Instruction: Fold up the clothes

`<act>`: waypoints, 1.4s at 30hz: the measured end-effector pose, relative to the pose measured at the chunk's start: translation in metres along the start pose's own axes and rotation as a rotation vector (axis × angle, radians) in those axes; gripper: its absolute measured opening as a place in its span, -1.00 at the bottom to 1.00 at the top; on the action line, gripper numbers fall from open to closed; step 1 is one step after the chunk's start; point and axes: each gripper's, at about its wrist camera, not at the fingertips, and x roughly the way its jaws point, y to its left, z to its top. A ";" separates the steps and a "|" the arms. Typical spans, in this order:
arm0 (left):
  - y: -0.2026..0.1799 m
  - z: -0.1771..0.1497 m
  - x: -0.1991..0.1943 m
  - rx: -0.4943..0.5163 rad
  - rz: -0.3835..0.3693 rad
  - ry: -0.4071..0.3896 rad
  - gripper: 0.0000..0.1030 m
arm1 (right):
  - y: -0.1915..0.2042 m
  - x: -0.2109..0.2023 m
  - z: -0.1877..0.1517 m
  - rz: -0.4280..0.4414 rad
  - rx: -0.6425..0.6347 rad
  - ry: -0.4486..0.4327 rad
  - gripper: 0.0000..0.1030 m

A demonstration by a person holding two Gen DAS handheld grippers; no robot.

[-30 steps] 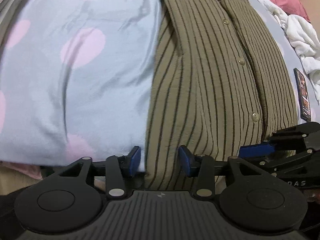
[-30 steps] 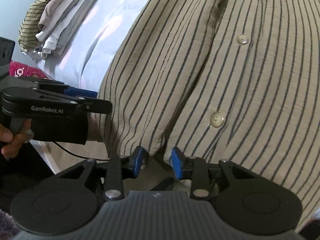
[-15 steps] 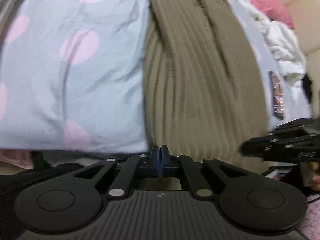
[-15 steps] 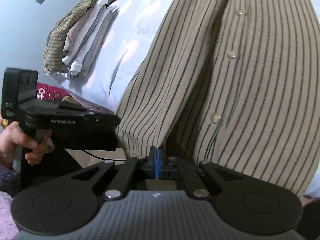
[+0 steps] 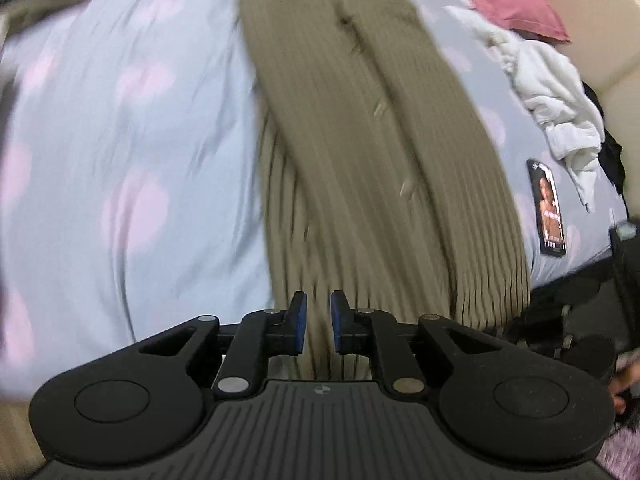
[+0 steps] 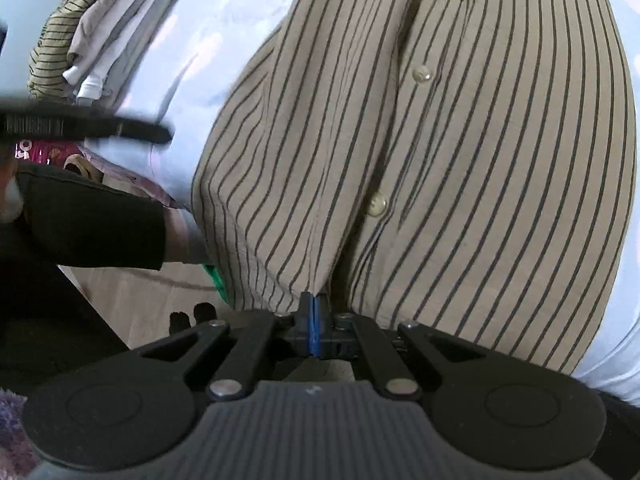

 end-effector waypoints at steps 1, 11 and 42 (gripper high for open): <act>-0.004 0.013 0.000 0.022 0.006 -0.015 -0.79 | 0.000 -0.001 0.001 -0.005 0.001 -0.002 -0.99; -0.038 0.116 0.049 0.135 0.019 -0.027 -0.79 | 0.006 0.006 0.002 -0.042 0.001 -0.001 -0.98; -0.057 0.162 0.103 0.152 0.061 0.001 -1.00 | -0.001 0.002 0.003 0.082 0.044 -0.006 -0.98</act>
